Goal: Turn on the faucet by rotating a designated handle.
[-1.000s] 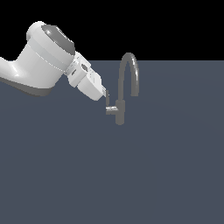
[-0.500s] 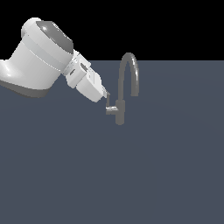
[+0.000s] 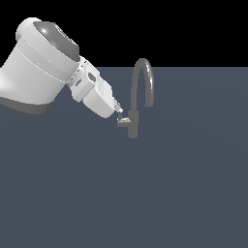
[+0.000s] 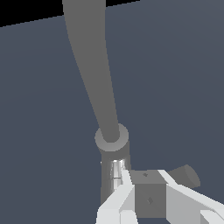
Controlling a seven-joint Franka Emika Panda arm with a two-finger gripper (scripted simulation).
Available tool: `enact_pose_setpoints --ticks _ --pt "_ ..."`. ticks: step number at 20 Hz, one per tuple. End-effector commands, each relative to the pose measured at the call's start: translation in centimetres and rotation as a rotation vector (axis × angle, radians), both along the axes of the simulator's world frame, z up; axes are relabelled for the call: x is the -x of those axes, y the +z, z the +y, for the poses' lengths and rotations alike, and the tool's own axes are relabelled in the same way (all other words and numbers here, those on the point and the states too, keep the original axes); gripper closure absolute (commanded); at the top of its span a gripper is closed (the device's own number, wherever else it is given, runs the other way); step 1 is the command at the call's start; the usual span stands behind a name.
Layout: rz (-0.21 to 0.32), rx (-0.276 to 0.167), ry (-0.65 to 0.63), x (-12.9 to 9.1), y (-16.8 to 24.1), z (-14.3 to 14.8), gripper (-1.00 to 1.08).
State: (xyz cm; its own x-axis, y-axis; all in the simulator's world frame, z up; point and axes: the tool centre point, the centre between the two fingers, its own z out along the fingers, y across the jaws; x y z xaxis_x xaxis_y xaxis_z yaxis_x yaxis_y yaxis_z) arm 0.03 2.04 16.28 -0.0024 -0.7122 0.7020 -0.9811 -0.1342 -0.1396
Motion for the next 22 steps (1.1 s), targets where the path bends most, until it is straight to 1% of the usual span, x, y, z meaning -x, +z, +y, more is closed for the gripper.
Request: enact_pose_setpoints --ticks 1,4,5,6,18,19,20,22 --pt "0.022 0.007 -0.016 1.7 -1.1 -0.8 1.08" --pt "0.021 0.007 -0.018 2.7 -1.4 -1.0 1.08" --pt "0.021 0.007 -0.018 2.7 -1.4 -1.0 1.08" --pt "0.007 0.005 0.004 1.8 -0.7 0.0 1.08" --pt "0.020 0.007 -0.017 4.9 -6.0 -1.4 1.08" --pt "0.020 0.007 -0.017 4.9 -6.0 -1.4 1.08" --pt "-0.002 0.005 0.008 3.9 -4.6 -0.2 1.08" --pt "0.002 0.005 0.003 3.9 -5.8 -0.4 1.08"
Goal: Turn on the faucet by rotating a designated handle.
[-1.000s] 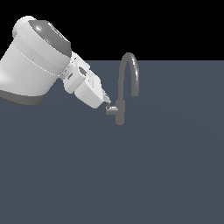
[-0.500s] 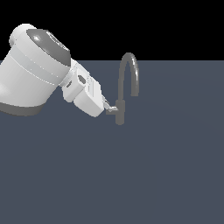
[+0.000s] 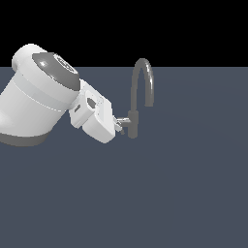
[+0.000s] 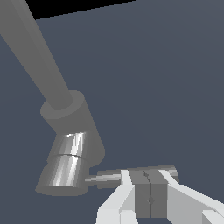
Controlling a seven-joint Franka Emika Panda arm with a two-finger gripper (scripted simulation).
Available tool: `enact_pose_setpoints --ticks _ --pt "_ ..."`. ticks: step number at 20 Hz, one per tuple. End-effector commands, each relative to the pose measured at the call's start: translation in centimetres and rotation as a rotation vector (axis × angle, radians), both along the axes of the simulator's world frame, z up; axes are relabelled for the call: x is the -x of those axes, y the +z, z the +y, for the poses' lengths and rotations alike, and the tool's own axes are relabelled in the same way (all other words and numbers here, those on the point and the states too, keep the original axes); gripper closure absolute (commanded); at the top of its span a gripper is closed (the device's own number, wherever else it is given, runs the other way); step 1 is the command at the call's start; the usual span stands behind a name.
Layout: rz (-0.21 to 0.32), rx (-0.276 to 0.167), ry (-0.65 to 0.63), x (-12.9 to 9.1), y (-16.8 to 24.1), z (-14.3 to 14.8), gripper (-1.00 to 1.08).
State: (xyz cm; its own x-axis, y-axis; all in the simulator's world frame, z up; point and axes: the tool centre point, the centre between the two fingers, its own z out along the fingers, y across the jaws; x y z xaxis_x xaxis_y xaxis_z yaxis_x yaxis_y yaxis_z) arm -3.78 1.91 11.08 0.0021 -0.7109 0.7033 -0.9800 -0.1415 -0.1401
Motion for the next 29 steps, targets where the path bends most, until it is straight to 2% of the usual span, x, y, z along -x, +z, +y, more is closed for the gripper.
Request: enact_pose_setpoints --ticks 1,10,11,29 --pt "0.005 0.003 -0.006 0.0 -1.1 -0.3 1.08" --pt "0.020 0.005 -0.024 -0.2 -5.6 -1.0 1.08" --pt "-0.024 -0.007 -0.002 -1.1 -2.8 0.4 1.08" --pt "0.020 0.004 -0.024 -4.4 -8.5 -0.3 1.08"
